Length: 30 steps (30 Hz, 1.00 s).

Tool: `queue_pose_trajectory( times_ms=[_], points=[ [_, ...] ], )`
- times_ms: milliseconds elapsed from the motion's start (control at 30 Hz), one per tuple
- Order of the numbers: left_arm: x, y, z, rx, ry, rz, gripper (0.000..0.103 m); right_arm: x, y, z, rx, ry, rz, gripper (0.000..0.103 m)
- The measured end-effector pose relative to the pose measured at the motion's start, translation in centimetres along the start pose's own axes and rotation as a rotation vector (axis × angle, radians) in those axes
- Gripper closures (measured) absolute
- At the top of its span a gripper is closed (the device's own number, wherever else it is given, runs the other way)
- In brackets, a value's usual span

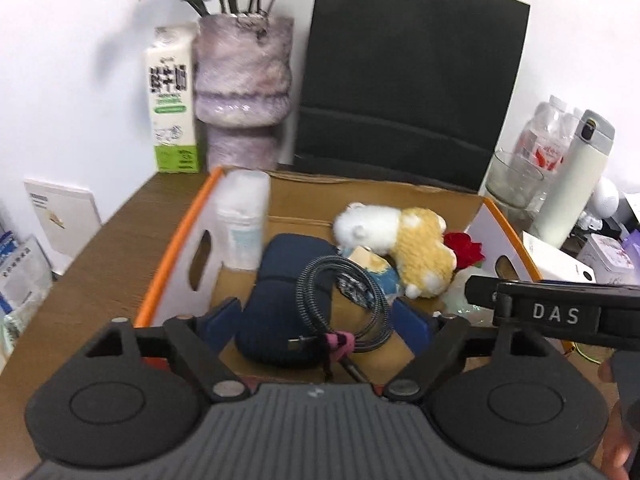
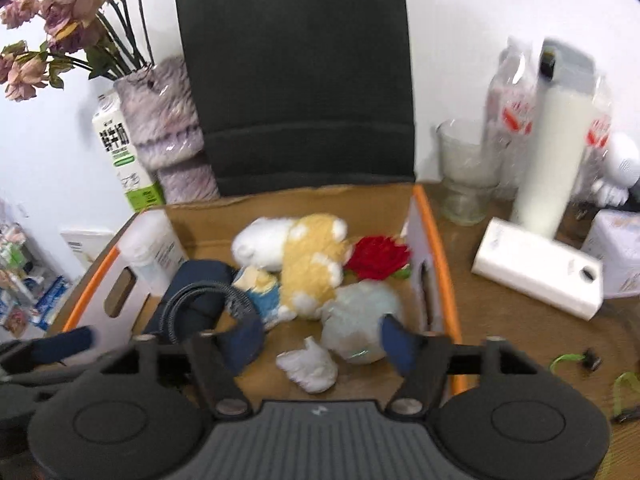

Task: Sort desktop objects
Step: 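Carry the cable and earphones into the box and open both tools, then withdraw both tools from the box back over the table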

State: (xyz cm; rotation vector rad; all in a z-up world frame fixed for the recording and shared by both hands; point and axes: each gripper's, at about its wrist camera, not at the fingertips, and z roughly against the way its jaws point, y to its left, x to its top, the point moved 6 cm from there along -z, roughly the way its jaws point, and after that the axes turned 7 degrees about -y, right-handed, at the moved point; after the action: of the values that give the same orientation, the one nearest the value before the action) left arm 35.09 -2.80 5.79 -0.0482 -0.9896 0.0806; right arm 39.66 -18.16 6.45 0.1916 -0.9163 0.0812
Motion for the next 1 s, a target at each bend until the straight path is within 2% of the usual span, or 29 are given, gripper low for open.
queue_pose_trajectory(
  times_ms=[67, 167, 267, 467, 567, 667, 733, 867, 1000],
  points=[
    [0.0, -0.1, 0.5, 0.010, 0.017, -0.023, 0.007, 0.0, -0.2, 0.3, -0.014, 0.005, 0.024, 0.022],
    [-0.4, -0.2, 1.9, 0.035, 0.004, -0.101, 0.002, -0.2, -0.1, 1.9, -0.006, -0.016, 0.026, 0.022],
    [-1.1, 0.1, 3.8, 0.067, -0.017, -0.139, 0.001, -0.6, 0.8, 4.7, 0.017, -0.078, 0.051, 0.022],
    [-3.6, 1.6, 8.1, 0.028, -0.034, -0.066, 0.000, -3.5, 2.3, 10.3, 0.032, -0.196, 0.082, 0.018],
    [-5.7, 2.3, 10.5, 0.024, -0.057, -0.035, 0.000, -6.2, 2.8, 12.5, 0.032, -0.229, 0.094, 0.017],
    [-8.7, 2.8, 12.5, 0.010, -0.052, 0.011, 0.000, -9.7, 3.1, 14.5, 0.056, -0.226, 0.083, 0.017],
    [-10.7, 2.9, 13.9, 0.002, -0.061, -0.014, 0.000, -12.2, 3.2, 15.6, 0.071, -0.210, 0.071, 0.017],
    [-14.0, 3.1, 16.4, -0.017, -0.089, -0.128, 0.000, -16.9, 3.5, 17.9, 0.105, -0.189, 0.068, 0.017],
    [-17.6, 3.8, 19.0, -0.028, -0.127, -0.112, 0.000, -20.0, 4.3, 20.1, 0.130, -0.176, 0.061, 0.017]
  ],
)
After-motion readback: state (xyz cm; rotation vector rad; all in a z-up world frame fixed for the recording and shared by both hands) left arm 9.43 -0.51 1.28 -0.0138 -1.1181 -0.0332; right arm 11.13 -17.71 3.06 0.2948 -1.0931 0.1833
